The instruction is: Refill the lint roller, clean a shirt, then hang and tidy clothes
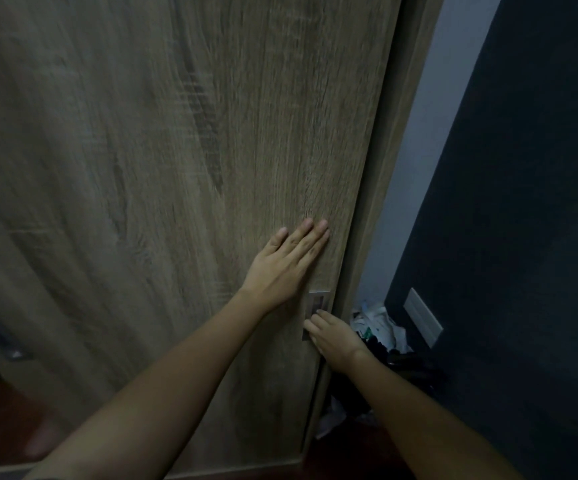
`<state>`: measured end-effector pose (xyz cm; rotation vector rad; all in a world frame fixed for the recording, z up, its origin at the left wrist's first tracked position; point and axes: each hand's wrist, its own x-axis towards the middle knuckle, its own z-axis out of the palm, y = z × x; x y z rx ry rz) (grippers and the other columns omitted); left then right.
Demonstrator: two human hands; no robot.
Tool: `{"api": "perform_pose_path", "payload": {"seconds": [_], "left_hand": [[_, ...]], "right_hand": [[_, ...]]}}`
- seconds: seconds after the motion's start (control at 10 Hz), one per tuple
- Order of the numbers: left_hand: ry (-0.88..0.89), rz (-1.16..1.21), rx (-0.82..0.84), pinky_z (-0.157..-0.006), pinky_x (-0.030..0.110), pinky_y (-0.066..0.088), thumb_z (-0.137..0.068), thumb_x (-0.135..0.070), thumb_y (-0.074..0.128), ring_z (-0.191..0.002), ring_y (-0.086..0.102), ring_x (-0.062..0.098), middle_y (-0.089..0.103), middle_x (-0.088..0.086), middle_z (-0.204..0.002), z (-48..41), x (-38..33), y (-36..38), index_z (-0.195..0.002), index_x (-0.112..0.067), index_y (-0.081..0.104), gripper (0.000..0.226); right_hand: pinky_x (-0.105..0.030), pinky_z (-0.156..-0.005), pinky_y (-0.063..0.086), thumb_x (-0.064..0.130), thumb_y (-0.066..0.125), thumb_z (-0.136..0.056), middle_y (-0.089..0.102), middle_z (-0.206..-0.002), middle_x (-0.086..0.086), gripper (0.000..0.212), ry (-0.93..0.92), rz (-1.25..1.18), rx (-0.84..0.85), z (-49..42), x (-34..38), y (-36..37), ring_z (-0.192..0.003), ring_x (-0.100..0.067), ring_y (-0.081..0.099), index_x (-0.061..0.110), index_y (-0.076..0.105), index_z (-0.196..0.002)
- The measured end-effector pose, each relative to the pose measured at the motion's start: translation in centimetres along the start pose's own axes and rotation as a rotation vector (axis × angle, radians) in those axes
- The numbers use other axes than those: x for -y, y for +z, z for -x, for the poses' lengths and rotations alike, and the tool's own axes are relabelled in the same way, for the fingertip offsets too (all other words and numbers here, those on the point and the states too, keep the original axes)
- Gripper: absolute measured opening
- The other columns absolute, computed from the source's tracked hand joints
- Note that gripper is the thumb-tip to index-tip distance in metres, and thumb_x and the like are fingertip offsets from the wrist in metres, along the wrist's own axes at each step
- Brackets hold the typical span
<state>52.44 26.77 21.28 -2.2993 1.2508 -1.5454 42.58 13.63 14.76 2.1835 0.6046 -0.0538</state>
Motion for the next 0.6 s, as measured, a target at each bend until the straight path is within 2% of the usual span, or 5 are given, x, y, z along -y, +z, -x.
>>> {"api": "perform_pose_path", "payload": {"seconds": [0.3,0.4,0.5,0.6], "left_hand": [[-0.024,-0.021,-0.028,-0.115,0.039,-0.007,-0.087,-0.011,0.027,-0.143,-0.021,0.021,-0.027,0.007,-0.154,-0.9,-2.0,0.1,-0.148,-0.010,-0.009,0.071],[-0.052,-0.004,0.001,-0.115,0.038,-0.006,-0.087,-0.013,0.028,-0.143,-0.022,0.020,-0.023,0.007,-0.155,-1.0,-1.8,-0.4,-0.149,-0.010,-0.001,0.069],[-0.080,0.120,0.010,-0.116,0.037,0.000,-0.082,-0.021,0.032,-0.144,-0.017,0.019,0.009,0.008,-0.154,-1.5,-2.4,-1.9,-0.144,-0.007,0.022,0.065],[-0.037,0.172,-0.009,-0.117,0.038,0.013,-0.079,-0.025,0.033,-0.146,0.002,0.022,0.030,0.010,-0.149,-1.4,-2.7,-3.1,-0.141,-0.004,0.034,0.065]], "right_hand": [[-0.036,-0.117,0.010,0.022,0.034,-0.099,0.025,-0.147,-0.012,0.051,0.048,-0.065,0.058,0.5,-0.1,0.7,-0.134,-0.028,0.024,0.003,0.025,-0.145],[-0.036,-0.117,0.011,0.022,0.035,-0.098,0.026,-0.146,-0.012,0.050,0.061,-0.154,0.082,0.6,0.0,0.4,-0.134,-0.028,0.025,0.004,0.026,-0.144],[-0.036,-0.113,0.021,0.024,0.041,-0.094,0.036,-0.139,-0.015,0.048,0.175,-0.498,0.048,1.9,-0.8,-1.2,-0.129,-0.031,0.034,0.003,0.037,-0.138],[-0.034,-0.103,0.031,0.025,0.041,-0.094,0.042,-0.132,-0.014,0.042,0.297,-0.687,0.005,3.9,-1.8,-2.3,-0.122,-0.030,0.041,0.002,0.044,-0.130]]}}
